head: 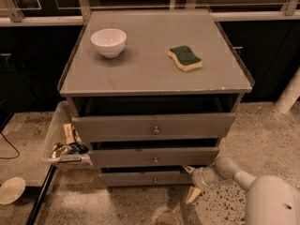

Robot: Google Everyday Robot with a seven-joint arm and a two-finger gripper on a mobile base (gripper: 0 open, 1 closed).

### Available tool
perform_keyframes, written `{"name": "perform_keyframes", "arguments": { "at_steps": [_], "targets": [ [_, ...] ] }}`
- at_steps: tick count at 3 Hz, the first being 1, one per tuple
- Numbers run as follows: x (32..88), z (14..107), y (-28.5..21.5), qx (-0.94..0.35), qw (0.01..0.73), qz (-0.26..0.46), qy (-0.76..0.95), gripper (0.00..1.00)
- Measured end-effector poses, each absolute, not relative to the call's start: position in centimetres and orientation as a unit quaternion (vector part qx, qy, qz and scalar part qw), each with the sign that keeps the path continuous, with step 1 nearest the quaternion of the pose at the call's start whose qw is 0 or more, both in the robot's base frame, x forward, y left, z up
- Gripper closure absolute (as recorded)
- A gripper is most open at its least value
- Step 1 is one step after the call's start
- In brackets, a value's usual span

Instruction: Open bottom drawer

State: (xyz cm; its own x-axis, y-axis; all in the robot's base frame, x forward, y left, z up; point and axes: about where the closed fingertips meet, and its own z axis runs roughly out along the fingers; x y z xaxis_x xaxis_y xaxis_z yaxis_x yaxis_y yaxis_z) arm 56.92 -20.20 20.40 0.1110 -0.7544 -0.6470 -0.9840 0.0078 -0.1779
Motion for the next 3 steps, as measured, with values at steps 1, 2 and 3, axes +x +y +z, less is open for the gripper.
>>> {"name": "perform_keyframes", "arguments": {
  "at_steps": [1, 2, 3],
  "targets": [
    [57.4, 19.2, -19.8, -0.676, 0.297, 0.172, 0.652, 0.0],
    [57.6, 17.9, -19.4, -0.668, 0.286, 0.141, 0.672, 0.0],
    [58.1, 16.2, -19.2, -0.652, 0.293, 0.101, 0.692, 0.0]
  ]
}}
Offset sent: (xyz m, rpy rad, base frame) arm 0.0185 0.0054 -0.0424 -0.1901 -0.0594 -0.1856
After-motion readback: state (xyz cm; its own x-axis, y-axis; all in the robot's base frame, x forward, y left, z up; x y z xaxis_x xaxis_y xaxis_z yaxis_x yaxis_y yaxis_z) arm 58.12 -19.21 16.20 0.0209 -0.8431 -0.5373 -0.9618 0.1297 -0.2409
